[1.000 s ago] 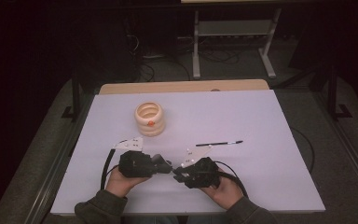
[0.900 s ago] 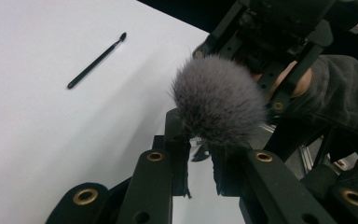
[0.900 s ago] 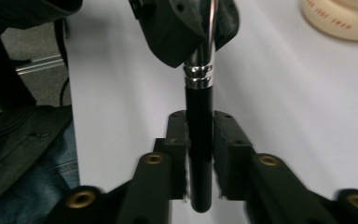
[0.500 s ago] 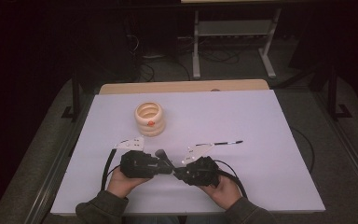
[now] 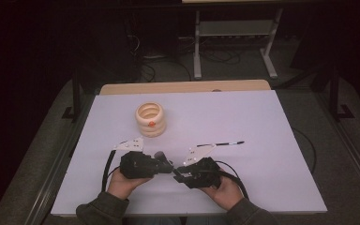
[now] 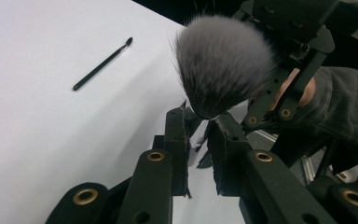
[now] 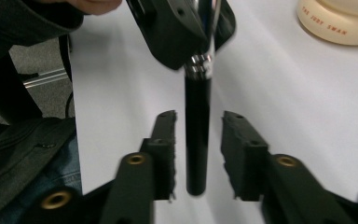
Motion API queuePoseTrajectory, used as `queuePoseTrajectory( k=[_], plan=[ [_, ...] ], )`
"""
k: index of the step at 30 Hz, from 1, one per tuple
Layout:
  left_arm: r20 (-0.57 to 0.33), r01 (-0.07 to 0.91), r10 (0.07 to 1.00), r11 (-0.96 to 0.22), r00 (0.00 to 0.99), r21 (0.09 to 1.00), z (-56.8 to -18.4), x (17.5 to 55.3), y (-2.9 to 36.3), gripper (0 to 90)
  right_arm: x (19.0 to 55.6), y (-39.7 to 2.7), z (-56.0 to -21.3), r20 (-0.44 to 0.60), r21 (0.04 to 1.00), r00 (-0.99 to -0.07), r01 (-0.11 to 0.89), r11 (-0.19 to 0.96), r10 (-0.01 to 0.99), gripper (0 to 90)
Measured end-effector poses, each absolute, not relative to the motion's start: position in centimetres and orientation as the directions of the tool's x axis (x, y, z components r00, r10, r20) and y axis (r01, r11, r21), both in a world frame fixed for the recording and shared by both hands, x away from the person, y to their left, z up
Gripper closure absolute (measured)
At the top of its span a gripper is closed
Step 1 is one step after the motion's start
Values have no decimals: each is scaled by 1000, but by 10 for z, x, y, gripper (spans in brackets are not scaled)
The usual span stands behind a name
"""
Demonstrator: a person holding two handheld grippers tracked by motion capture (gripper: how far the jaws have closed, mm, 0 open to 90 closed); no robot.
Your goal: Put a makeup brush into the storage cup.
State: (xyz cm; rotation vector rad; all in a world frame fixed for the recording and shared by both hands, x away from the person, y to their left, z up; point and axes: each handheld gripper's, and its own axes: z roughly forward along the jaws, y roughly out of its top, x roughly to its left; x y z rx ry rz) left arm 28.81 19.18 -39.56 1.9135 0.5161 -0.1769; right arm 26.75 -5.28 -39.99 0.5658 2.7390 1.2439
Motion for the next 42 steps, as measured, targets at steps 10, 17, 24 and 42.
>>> queuePoseTrajectory(
  k=[10, 17, 24, 42],
  plan=[
    [-318, 423, 333, -314, 888, 850, -389, 286, 197, 779, 278, -76, -398, 133, 753, -909, 352, 556, 396, 508],
    [-303, 422, 367, -310, 880, 852, -386, 288, 204, 779, 287, -96, -398, 130, 748, -892, 375, 547, 433, 435],
    [-285, 419, 390, -317, 876, 851, -385, 289, 207, 779, 291, -116, -400, 131, 739, -871, 404, 539, 474, 390],
    [-258, 426, 455, -318, 852, 847, -373, 303, 220, 781, 293, -167, -394, 128, 759, -818, 445, 475, 561, 339]
  ],
)
